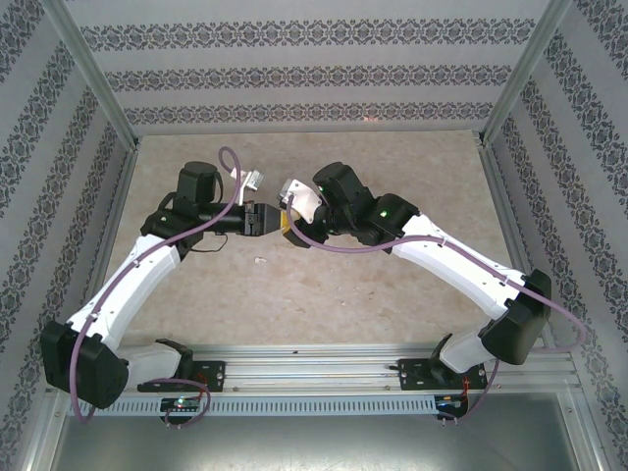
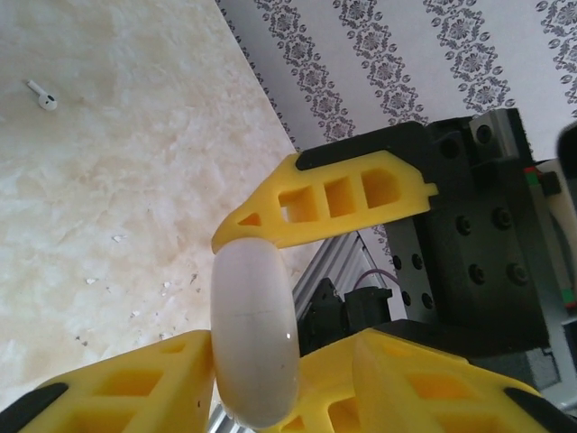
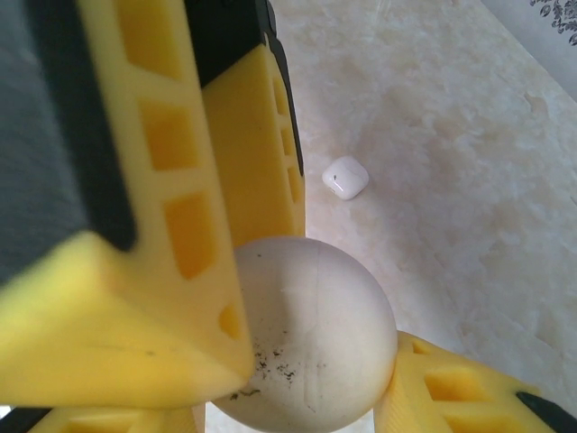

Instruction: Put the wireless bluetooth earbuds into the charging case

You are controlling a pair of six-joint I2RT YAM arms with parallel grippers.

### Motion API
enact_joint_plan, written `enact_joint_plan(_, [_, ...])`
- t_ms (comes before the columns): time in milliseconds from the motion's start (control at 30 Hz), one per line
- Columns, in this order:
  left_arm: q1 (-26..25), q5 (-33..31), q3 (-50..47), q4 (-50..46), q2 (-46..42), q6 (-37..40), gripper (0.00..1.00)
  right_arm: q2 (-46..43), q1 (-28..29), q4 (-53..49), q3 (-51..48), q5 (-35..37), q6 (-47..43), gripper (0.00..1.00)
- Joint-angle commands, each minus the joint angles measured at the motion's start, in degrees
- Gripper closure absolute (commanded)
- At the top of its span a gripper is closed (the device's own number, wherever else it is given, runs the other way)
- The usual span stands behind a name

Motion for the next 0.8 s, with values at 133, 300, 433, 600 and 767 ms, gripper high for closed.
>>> enact_joint_plan(133, [-0.9,-0.2,-0.9,0.3,0.5,0.6,0.59,-1.7,0.5,1.4,0.7,1.2,0.0,0.79])
enact_joint_plan(300, [-0.9,-0.3,-1.2,-0.9,0.8,1.4,0.7,-1.6,0.6,1.7,0.8,1.4,0.4,0.78])
enact_joint_plan(433, [-0.8,-1.4,-1.5,0.2,0.6,1.8,0.95,-1.9,0.5,1.2,1.7,1.1,1.6,0.7])
enact_joint_plan(600, [-0.6,-3.1,-3.3,4.2,-0.6,3.1,1.0,-4.5,0.4,1.4,1.8,-0.8,5.8,0.42])
enact_joint_plan(767, [-0.3,-2.9,-6.4,10.4,-2.9,5.9,1.0,-9.8,-2.6,3.1,0.4,-7.5,14.9,0.3])
